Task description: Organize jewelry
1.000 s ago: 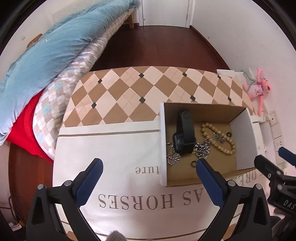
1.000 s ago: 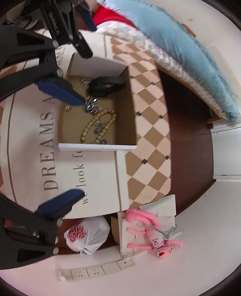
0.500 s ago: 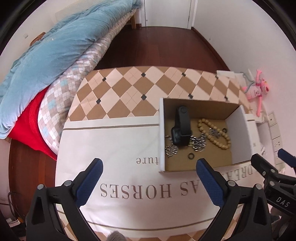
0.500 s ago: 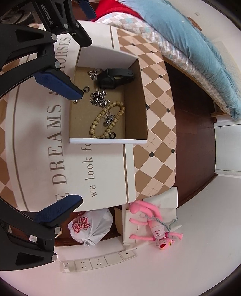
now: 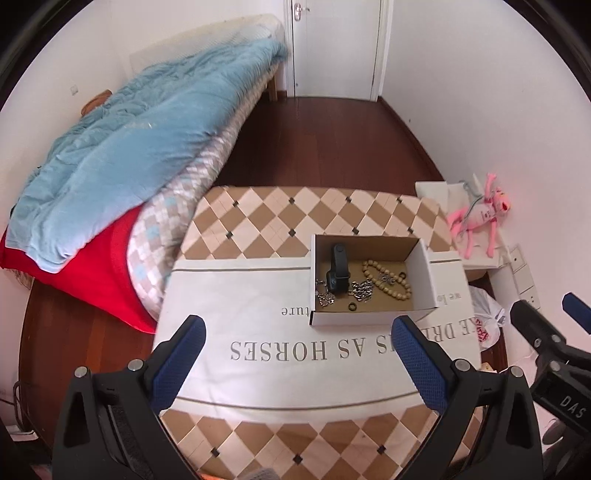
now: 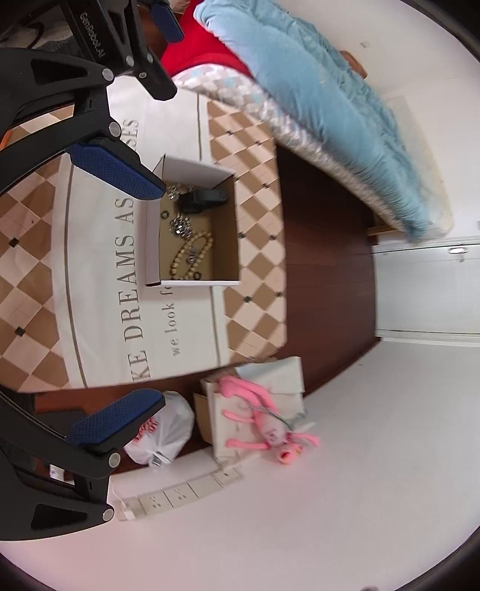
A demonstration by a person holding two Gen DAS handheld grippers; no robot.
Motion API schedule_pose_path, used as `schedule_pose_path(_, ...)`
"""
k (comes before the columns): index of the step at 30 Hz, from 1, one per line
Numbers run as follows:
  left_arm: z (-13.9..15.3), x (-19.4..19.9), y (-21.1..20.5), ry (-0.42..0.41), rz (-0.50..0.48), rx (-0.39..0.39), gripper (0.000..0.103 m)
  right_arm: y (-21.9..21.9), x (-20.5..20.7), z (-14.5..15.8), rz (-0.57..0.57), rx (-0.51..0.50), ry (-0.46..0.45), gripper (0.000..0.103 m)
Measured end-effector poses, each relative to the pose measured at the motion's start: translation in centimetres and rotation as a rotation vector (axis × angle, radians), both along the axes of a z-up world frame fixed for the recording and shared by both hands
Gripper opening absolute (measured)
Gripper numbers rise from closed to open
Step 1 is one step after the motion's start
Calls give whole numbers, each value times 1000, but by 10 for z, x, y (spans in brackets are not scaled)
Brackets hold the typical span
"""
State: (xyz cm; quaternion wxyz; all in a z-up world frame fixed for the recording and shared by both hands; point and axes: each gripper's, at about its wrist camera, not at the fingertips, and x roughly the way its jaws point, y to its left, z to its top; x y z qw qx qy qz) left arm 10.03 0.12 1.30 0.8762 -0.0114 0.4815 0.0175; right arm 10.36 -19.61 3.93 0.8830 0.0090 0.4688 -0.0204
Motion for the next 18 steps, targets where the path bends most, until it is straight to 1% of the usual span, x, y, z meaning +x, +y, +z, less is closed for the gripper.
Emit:
schedule_pose_path(3, 24, -19, 0, -39, 6, 13, 103, 0, -18, 28, 1, -11, -47, 103)
schedule_pose_path(8, 55, -46, -1, -89, -2, 0, 103, 1, -48, 65, 7, -16, -109, 103)
schedule_pose_path(12, 76, -63, -3, -113, -15, -7, 103, -1, -67, 86, 5, -7, -139, 103)
schedule_pose_path(14, 83, -70, -2, -123, -14, -12, 103, -2, -76, 97, 0, -10, -157, 103)
schedule_pose_path(18, 93, -79, -2, -122, -9, -15, 103, -3, -86, 110, -7, -9, -175, 103)
